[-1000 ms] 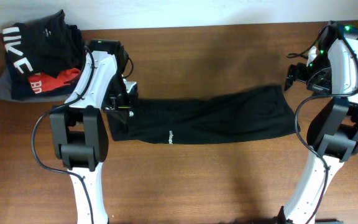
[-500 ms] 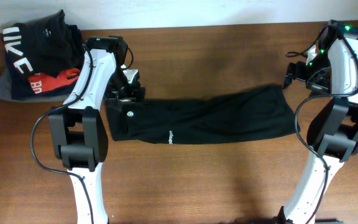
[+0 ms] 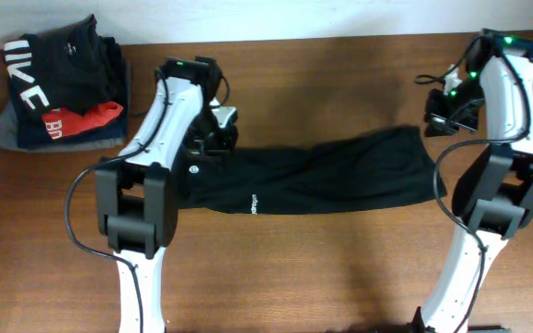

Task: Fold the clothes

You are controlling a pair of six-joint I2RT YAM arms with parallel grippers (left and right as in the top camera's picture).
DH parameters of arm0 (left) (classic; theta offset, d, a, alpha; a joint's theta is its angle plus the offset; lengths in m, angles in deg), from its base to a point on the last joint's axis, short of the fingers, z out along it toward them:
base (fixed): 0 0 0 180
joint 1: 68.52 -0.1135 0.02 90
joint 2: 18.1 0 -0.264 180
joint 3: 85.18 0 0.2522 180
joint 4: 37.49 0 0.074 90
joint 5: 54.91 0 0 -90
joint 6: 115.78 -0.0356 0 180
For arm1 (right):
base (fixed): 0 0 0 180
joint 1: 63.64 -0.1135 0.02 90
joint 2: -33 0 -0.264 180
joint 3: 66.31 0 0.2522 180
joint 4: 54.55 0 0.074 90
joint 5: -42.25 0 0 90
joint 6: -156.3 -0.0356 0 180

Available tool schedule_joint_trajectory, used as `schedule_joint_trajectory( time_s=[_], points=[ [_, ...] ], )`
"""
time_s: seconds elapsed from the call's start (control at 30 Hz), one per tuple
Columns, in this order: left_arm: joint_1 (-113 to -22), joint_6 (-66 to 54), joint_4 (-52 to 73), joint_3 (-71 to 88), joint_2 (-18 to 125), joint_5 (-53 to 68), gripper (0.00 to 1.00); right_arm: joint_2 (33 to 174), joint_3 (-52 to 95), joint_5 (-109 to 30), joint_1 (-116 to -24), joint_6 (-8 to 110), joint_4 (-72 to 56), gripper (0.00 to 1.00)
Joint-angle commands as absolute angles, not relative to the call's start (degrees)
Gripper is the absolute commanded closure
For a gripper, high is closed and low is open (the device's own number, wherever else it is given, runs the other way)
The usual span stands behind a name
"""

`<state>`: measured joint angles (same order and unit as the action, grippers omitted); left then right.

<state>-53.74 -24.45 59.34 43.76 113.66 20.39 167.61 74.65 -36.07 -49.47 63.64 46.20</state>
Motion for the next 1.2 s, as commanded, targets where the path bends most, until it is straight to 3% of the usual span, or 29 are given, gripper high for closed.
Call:
schedule_joint_trajectory(
  time_s=[0.0,0.37,0.57,1.17],
  points=[
    [-53.78,-21.79,57.55,39.1,112.31,19.58,0.99,165.27,75.48,-36.83,-52.88,64.93,46.44,0.96],
    [-53.83,-21.0,47.58,26.08,112.31,19.62,0.99,165.53,71.13,-35.54,-55.13,64.41,44.99,0.96],
    [-53.85,-20.39,46.4,25.33,112.31,19.65,0.99,165.53,68.35,-26.69,-56.44,67.14,40.99,0.96],
    [-54.72,-20.39,46.29,25.33,112.31,19.82,0.99,165.6,62.89,-28.88,-65.84,66.84,35.24,0.96]
  ],
)
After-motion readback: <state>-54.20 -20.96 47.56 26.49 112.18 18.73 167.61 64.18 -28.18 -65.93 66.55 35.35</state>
